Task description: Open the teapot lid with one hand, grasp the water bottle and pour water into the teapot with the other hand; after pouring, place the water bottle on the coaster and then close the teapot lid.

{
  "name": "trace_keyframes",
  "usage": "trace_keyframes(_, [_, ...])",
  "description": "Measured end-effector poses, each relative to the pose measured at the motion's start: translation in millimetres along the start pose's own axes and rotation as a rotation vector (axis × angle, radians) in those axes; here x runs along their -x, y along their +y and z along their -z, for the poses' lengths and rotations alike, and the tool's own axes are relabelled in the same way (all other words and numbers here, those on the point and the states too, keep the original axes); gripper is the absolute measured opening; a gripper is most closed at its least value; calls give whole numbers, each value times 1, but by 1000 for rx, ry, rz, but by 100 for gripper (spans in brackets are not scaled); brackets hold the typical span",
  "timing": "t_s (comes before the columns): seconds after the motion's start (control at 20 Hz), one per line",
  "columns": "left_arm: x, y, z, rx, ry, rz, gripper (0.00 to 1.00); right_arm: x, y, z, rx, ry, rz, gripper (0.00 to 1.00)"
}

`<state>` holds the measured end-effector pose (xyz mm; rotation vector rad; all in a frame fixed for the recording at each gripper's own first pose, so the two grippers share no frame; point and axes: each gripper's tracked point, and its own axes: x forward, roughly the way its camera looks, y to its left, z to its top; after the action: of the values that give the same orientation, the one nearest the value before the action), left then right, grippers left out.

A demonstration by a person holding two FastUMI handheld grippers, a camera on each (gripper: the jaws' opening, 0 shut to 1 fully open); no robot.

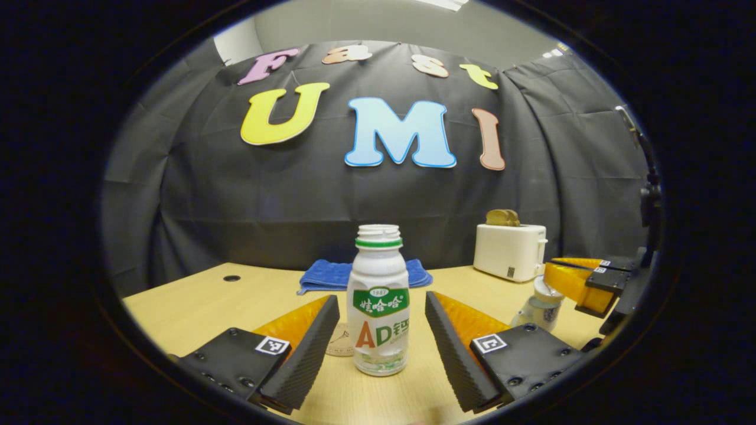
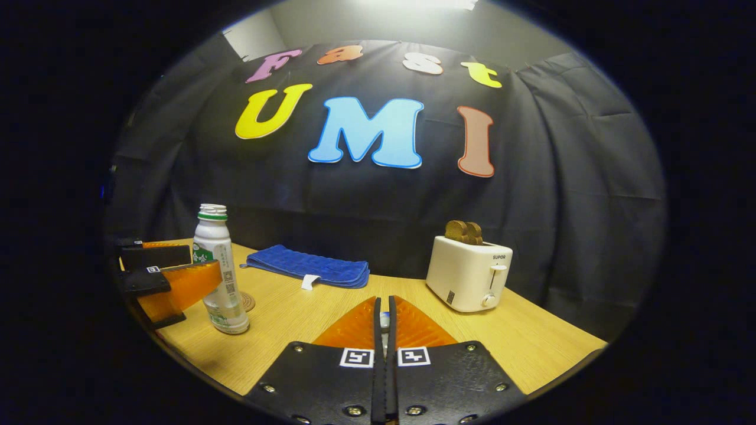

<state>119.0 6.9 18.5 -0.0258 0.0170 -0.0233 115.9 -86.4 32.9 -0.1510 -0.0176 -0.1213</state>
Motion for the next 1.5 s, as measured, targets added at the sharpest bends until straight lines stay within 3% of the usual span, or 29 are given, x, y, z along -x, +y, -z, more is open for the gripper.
trace_keyframes(0.3, [-27,3,25,-37,44,-6,100,3,12,3,12,3,-35,0])
trace_keyframes(0.45, [-32,9,18,-6,20,3,100,3,13,6,3,12,-40,0])
trace_keyframes(0.55, [-41,7,20,-28,24,15,83,6,15,6,5,14,-48,0])
trace_keyframes(0.75, [-31,2,14,-59,31,33,77,25,15,-6,11,-18,-62,0])
trace_keyframes(0.9, [-19,-5,0,-141,-1,20,77,59,14,-16,-39,-40,-77,0])
trace_keyframes(1.1, [-18,-19,7,-252,15,27,77,120,-5,-22,-12,-75,-50,0])
trace_keyframes(1.35, [-22,-33,2,-486,15,-7,75,180,-21,-17,-73,-92,-27,0])
trace_keyframes(1.5, [-25,-57,7,-591,37,56,77,198,-8,-16,-88,-113,-82,0])
